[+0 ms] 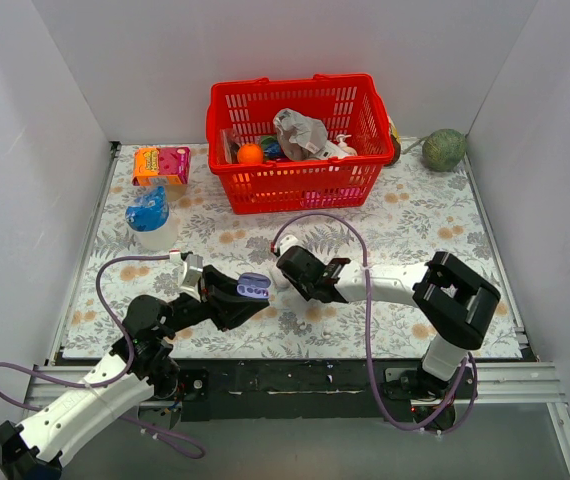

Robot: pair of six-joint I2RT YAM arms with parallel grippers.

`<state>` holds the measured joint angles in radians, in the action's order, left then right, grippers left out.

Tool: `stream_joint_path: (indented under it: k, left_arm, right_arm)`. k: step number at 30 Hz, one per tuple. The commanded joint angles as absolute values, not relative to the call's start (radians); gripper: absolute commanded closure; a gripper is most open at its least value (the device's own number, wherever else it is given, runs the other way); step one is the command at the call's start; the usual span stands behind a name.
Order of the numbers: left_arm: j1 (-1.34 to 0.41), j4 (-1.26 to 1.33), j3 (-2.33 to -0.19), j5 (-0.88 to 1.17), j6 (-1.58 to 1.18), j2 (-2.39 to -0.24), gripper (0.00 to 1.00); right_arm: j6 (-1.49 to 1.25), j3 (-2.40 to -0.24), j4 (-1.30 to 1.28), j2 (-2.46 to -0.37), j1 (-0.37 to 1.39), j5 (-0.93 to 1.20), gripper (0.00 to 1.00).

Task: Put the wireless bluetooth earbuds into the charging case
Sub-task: Pick up the earbud from the center of the board.

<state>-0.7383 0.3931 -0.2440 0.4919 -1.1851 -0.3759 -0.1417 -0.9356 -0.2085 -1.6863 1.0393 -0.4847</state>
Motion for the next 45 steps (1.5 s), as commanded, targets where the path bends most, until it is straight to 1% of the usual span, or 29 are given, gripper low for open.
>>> stream_joint_path:
  k: [1, 7, 12, 22, 45]
  left_arm:
    - [-0.735, 0.374, -0.281, 0.472, -1.169, -0.362, 1.00]
    - [-0.735, 0.362, -0.275, 0.465, -1.170, -0.348, 1.00]
    - [-0.735, 0.359, -0.275, 0.457, -1.169, -0.351, 1.00]
    - [-0.735, 0.342, -0.276, 0.449, -1.167, -0.336, 1.00]
    - [-0.735, 0.341, -0.273, 0.454, -1.169, -0.334, 1.00]
  right_arm:
    - [-0.121, -0.986, -0.213, -1.698, 1.045, -0.506, 0.55]
    - [-0.107, -0.992, -0.195, -1.689, 1.054, -0.514, 0.55]
    - [-0.106, -1.034, -0.213, -1.729, 1.063, -0.541, 0.55]
    - [-0.231, -1.158, -0.356, -1.838, 1.075, -0.664, 0.56]
    - [-0.281, -1.177, -0.417, -1.873, 1.095, -0.696, 0.57]
